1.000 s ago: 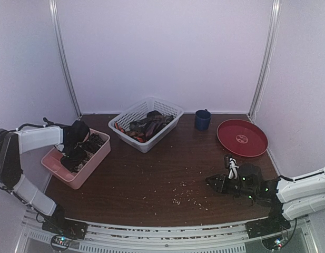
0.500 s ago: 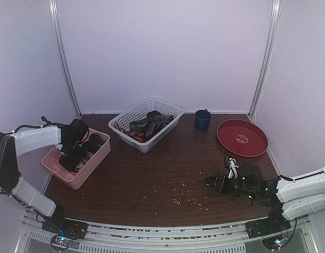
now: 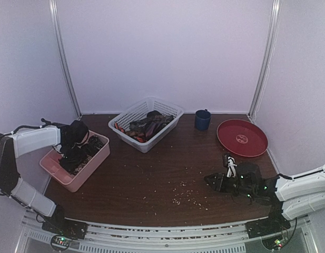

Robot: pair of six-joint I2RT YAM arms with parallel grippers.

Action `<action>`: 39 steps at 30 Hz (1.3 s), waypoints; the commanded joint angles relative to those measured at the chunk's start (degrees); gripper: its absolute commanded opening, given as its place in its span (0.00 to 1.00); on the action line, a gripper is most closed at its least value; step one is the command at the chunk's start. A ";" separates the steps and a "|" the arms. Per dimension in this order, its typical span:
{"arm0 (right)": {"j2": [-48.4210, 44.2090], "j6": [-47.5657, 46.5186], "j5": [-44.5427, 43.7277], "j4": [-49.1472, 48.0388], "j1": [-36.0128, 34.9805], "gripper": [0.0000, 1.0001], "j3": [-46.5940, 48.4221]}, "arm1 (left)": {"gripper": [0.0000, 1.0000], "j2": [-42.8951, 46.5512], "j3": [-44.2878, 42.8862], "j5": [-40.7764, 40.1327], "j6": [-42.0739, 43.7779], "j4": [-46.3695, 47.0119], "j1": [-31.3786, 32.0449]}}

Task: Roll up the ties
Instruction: Adjust the tie in the storage box.

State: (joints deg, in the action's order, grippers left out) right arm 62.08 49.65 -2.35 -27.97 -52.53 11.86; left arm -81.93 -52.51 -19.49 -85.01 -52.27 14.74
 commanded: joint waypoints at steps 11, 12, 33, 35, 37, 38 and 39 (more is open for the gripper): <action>0.52 -0.25 -0.53 -0.45 -0.44 0.31 0.42 | 0.72 3.96 -2.43 -2.33 -0.35 -6.44 0.36; 0.38 -0.18 -0.55 -0.47 -0.53 0.31 0.32 | 0.72 4.50 -2.32 -2.17 -0.33 -6.44 0.36; 0.73 -0.51 -0.81 0.10 -1.04 0.31 1.36 | 0.67 6.33 -1.38 -1.57 3.07 -4.19 0.36; 0.63 -0.59 -0.77 0.47 -1.00 0.31 1.39 | 0.67 6.17 -0.83 -1.44 3.18 -4.21 0.35; 0.58 -0.73 -0.97 0.63 -1.01 0.31 1.50 | 0.64 6.36 0.11 -1.15 2.99 -4.17 0.31; 0.58 -0.74 -1.00 0.59 -1.04 0.31 1.61 | 0.61 6.61 0.75 -0.69 2.97 -3.78 0.37; 0.66 -0.73 -1.07 0.63 -1.04 0.31 1.66 | 0.58 6.98 1.34 -0.16 3.13 -3.50 0.35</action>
State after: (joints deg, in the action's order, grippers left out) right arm 63.02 49.47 -2.39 -27.94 -53.28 12.12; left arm -75.90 -53.25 -20.84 -82.81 -57.14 14.85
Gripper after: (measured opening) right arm 0.309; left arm 0.623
